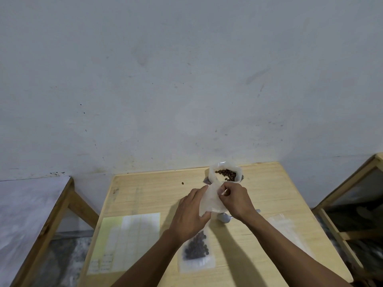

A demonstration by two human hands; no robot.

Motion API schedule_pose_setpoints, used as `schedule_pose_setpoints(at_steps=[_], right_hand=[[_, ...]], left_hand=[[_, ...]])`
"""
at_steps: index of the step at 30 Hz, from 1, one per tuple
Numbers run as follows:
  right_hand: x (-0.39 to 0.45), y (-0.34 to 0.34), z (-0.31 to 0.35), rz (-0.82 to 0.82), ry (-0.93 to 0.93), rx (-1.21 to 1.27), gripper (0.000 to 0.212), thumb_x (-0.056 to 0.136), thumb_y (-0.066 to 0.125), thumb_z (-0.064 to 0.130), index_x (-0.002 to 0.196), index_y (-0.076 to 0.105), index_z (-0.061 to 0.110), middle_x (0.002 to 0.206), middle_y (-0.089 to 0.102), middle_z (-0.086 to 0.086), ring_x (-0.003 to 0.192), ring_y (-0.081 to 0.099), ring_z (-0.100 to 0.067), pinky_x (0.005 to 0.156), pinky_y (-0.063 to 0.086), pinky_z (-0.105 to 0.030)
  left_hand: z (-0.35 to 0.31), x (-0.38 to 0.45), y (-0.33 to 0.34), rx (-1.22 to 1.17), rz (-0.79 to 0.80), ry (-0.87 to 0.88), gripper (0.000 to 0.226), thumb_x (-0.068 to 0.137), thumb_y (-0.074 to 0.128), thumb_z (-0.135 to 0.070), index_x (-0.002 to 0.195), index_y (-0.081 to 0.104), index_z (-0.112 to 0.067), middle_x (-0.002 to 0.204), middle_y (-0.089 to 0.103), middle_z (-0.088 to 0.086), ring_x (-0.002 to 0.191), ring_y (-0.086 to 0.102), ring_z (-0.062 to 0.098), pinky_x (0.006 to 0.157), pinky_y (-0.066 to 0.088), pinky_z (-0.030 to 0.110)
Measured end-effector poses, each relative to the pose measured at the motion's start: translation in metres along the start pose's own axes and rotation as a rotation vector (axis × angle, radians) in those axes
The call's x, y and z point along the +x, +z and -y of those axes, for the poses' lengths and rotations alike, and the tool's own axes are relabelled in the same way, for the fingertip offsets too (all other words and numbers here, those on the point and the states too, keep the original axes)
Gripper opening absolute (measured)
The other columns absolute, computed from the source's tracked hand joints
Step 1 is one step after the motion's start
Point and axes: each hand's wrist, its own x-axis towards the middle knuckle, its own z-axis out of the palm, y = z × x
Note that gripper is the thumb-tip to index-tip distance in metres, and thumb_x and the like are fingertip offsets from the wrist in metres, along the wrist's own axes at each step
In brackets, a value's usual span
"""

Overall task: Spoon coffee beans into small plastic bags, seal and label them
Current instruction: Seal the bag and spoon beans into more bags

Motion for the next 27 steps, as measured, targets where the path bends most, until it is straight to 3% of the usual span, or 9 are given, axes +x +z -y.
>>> schedule_pose_setpoints(at_steps=[5,8,11,13,17,19,21,24,27], right_hand=[[0.005,-0.004,-0.009,0.063,0.006,0.106,0.008,0.085,0.066,0.007,0.079,0.069,0.012,0.067,0.062,0.002,0.056,0.054,-0.009,0.055,0.045,-0.024],[0.006,-0.013,-0.017,0.167,0.016,0.263,0.006,0.089,0.065,0.007,0.088,0.072,0.005,0.069,0.064,-0.003,0.055,0.055,-0.008,0.052,0.045,-0.018],[0.008,-0.02,-0.026,0.234,0.01,0.318,0.008,0.09,0.067,0.008,0.091,0.073,0.004,0.081,0.07,-0.017,0.063,0.06,-0.01,0.058,0.047,-0.018],[0.01,-0.023,-0.033,0.278,0.019,0.355,0.01,0.091,0.067,0.011,0.091,0.073,0.004,0.088,0.071,-0.02,0.068,0.061,-0.012,0.063,0.048,-0.021],[0.016,-0.026,-0.052,0.231,0.118,0.49,0.012,0.093,0.064,0.013,0.091,0.071,0.003,0.08,0.07,-0.013,0.068,0.062,-0.016,0.069,0.047,-0.031],[0.021,-0.025,-0.069,0.145,0.114,0.344,0.01,0.091,0.064,0.011,0.087,0.071,0.006,0.081,0.071,-0.006,0.069,0.063,-0.016,0.068,0.047,-0.029],[0.026,-0.02,-0.092,0.112,0.08,0.039,0.01,0.089,0.063,0.011,0.086,0.072,0.011,0.087,0.072,-0.004,0.077,0.064,-0.017,0.069,0.046,-0.027],[0.029,-0.012,-0.124,0.162,0.065,-0.346,0.018,0.089,0.057,0.015,0.1,0.071,0.014,0.101,0.067,-0.005,0.097,0.062,-0.023,0.076,0.045,-0.029],[0.025,-0.007,-0.144,0.188,-0.011,-0.585,0.022,0.091,0.055,0.023,0.11,0.066,0.019,0.108,0.059,-0.004,0.103,0.055,-0.027,0.081,0.046,-0.035]], left_hand=[[0.004,0.004,0.001,-0.068,-0.048,-0.02,0.056,0.085,0.066,-0.036,0.138,0.05,-0.028,0.127,0.062,-0.014,0.112,0.059,0.004,0.095,0.05,0.032],[0.013,0.004,0.002,-0.059,-0.058,-0.021,0.061,0.082,0.069,-0.04,0.138,0.052,-0.026,0.129,0.064,-0.012,0.114,0.06,0.005,0.096,0.051,0.034],[0.02,0.004,0.002,-0.073,-0.021,-0.02,0.066,0.081,0.07,-0.047,0.141,0.051,-0.025,0.133,0.061,-0.013,0.118,0.058,0.004,0.098,0.05,0.035],[0.02,0.003,0.001,-0.09,-0.001,-0.019,0.072,0.079,0.071,-0.053,0.142,0.05,-0.025,0.136,0.059,-0.013,0.121,0.056,0.003,0.101,0.049,0.032],[0.023,0.0,0.001,-0.12,-0.011,-0.053,0.081,0.078,0.072,-0.06,0.145,0.046,-0.024,0.14,0.052,-0.015,0.125,0.049,-0.001,0.105,0.04,0.02],[0.026,-0.001,0.001,-0.123,-0.021,-0.069,0.081,0.078,0.07,-0.062,0.145,0.045,-0.025,0.139,0.053,-0.016,0.123,0.048,-0.002,0.105,0.041,0.022],[0.029,-0.002,0.002,-0.113,-0.036,-0.069,0.079,0.078,0.067,-0.065,0.143,0.046,-0.026,0.134,0.055,-0.014,0.119,0.051,0.003,0.103,0.046,0.028],[0.033,-0.001,0.002,-0.092,-0.065,-0.077,0.082,0.075,0.063,-0.069,0.141,0.049,-0.022,0.125,0.057,-0.011,0.112,0.055,0.007,0.097,0.05,0.034],[0.037,0.0,0.002,-0.083,-0.068,-0.099,0.083,0.074,0.066,-0.067,0.141,0.049,-0.022,0.123,0.059,-0.01,0.11,0.056,0.008,0.095,0.051,0.035]])
